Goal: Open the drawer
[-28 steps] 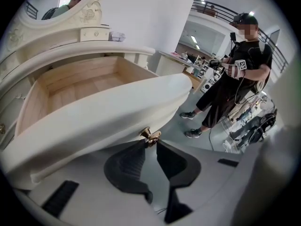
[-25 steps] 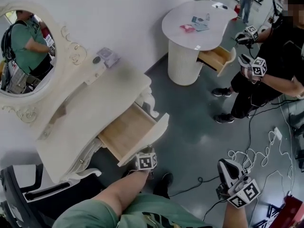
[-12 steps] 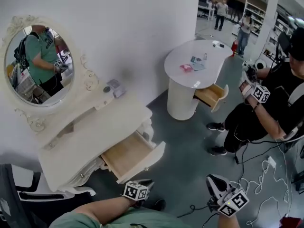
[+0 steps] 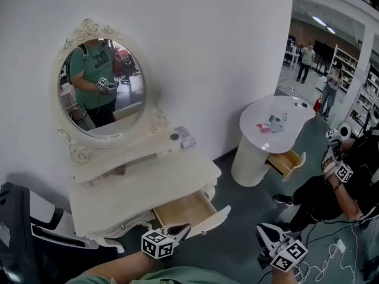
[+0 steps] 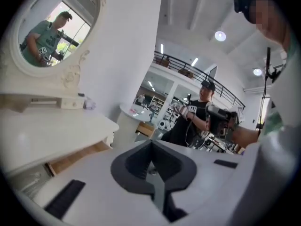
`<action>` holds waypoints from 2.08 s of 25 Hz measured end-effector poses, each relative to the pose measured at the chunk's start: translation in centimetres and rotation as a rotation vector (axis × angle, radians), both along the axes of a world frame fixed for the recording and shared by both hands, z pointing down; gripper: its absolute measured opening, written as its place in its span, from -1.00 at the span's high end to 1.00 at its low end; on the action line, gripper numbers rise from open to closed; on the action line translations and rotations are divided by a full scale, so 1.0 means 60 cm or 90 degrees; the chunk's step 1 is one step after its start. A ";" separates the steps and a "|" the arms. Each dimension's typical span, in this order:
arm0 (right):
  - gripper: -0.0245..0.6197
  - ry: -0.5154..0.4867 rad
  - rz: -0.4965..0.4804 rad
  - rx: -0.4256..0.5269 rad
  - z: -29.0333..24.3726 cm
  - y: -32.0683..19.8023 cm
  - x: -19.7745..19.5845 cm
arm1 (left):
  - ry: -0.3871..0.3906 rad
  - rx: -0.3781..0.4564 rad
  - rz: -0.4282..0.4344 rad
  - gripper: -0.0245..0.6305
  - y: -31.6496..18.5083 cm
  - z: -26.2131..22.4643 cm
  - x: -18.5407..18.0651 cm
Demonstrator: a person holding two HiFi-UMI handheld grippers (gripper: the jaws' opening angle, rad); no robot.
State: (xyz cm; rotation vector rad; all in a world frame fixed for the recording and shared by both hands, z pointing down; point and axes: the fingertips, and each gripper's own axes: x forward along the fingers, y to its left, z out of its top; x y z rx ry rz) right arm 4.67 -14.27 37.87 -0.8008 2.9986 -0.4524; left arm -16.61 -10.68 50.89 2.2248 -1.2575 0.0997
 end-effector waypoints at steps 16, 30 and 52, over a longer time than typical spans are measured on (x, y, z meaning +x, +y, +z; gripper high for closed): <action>0.89 -0.038 -0.178 0.042 -0.134 -0.013 -0.367 | -0.040 0.218 -0.254 0.90 0.140 -0.283 -0.423; 0.89 -0.014 -0.423 0.042 -0.123 -0.070 -0.433 | -0.085 0.224 -0.543 0.90 0.256 -0.301 -0.403; 0.89 0.010 -0.478 0.076 -0.114 -0.027 -0.487 | -0.178 0.239 -0.592 0.90 0.335 -0.360 -0.384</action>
